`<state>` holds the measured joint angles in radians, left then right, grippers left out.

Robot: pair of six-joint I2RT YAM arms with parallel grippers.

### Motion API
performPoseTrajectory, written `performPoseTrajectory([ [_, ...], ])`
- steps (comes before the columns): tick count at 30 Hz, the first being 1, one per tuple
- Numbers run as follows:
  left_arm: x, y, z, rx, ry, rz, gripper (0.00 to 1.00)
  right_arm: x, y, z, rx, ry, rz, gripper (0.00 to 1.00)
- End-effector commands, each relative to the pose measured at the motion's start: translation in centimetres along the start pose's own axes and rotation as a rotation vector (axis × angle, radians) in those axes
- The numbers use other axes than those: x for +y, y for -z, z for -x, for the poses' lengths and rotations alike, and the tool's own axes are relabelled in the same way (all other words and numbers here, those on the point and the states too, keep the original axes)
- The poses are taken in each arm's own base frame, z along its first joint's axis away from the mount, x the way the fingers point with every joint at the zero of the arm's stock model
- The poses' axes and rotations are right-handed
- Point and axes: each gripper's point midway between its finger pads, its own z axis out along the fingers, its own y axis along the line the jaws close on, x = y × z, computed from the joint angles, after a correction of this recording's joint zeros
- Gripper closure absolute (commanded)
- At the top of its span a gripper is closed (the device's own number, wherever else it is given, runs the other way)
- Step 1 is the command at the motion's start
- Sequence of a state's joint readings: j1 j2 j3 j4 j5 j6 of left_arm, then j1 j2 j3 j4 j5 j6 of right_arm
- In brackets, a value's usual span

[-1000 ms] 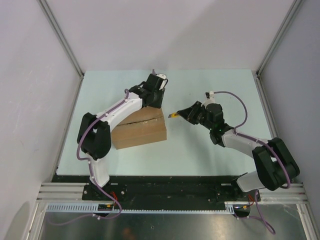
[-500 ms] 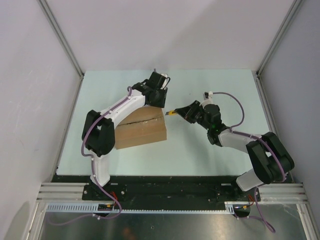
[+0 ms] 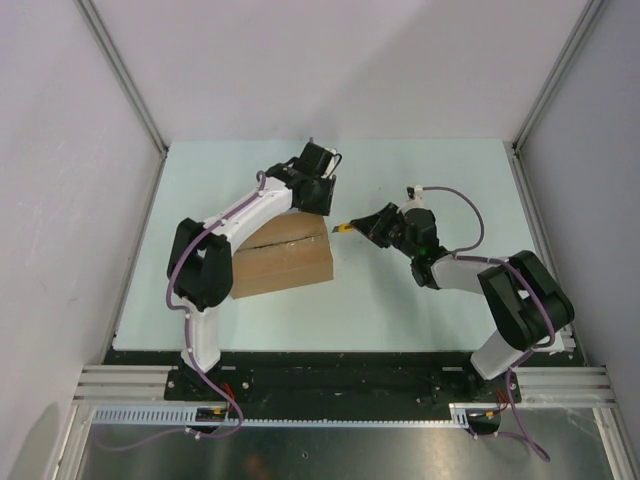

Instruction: Unpack the express box

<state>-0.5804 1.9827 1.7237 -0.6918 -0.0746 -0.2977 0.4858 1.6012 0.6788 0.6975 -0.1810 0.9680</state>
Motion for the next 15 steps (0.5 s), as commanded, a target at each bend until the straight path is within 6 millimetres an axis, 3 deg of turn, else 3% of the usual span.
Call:
performPoseTrajectory([
  [1,0.7,-0.5,-1.3,0.058,-0.007,0.036,0.62,2.7,-0.8,1.9,-0.064,0.019,0.093,1.00],
  [8,1.5,-0.9,-2.4,0.098,-0.026,0.068,0.68,3.3,-0.8,2.0,-0.073,0.035,0.106,1.00],
  [15,1.6,-1.2,-2.7,0.108,-0.036,0.073,0.68,3.5,-1.1,1.5,-0.060,0.030,0.123,1.00],
])
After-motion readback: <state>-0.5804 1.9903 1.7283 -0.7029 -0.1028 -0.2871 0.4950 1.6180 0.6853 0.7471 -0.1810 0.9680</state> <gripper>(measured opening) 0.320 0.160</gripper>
